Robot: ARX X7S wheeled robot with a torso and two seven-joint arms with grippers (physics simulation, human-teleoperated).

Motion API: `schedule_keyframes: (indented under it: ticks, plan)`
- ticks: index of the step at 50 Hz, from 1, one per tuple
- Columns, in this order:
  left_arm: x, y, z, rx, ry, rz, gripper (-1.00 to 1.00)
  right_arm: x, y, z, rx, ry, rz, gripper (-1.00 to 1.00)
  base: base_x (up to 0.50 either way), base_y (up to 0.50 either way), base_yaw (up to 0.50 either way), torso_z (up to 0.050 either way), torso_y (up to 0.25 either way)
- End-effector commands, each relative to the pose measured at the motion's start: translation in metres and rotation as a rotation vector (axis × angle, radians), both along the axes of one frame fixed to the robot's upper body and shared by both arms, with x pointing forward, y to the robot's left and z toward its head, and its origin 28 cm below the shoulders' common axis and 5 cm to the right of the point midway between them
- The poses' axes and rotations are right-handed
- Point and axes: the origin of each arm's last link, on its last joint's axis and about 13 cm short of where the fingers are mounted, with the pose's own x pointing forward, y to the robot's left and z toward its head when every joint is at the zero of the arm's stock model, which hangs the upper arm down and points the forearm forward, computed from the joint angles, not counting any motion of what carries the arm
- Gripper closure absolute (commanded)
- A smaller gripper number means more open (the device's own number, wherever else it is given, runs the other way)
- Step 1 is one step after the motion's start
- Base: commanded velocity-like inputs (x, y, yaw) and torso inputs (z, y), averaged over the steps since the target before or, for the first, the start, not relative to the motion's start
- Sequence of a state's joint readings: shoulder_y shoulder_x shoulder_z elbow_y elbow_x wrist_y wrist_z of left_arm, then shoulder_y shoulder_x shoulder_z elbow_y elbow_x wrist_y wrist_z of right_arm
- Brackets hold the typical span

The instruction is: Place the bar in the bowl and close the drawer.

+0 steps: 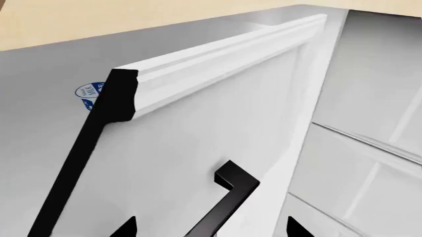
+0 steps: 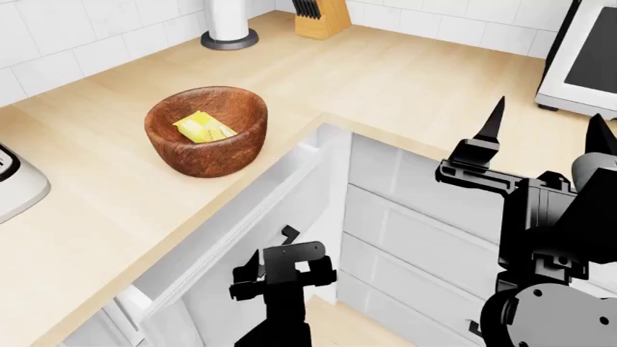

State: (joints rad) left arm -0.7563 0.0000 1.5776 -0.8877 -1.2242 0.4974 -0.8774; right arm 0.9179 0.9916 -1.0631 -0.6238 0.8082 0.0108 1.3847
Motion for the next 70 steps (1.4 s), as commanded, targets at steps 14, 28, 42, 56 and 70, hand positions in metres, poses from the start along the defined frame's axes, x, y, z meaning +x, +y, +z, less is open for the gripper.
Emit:
schedule_keyframes:
  ticks: [14,28,42,56,70]
  plan:
    - [0.021,0.034,-0.008,0.053,0.065,0.204,-1.0,0.002,0.003,-0.002,-0.004,0.009,0.014,-1.0,0.0,0.0,0.0,0.0,0.0]
    - [0.025,0.052,-0.015,0.147,0.089,0.287,-1.0,0.003,0.003,-0.002,-0.005,0.012,0.017,-1.0,0.0,0.0,0.0,0.0,0.0]
    - [0.03,0.068,-0.019,0.316,0.093,0.338,-1.0,0.003,0.003,-0.002,-0.007,0.013,0.017,-1.0,0.0,0.0,0.0,0.0,0.0]
    - [0.03,0.068,-0.019,0.316,0.093,0.338,-1.0,0.003,0.004,-0.002,-0.012,0.015,0.02,-1.0,0.0,0.0,0.0,0.0,0.0]
    - [0.03,0.068,-0.019,0.316,0.093,0.338,-1.0,0.003,0.004,-0.002,-0.012,0.017,0.019,-1.0,0.0,0.0,0.0,0.0,0.0]
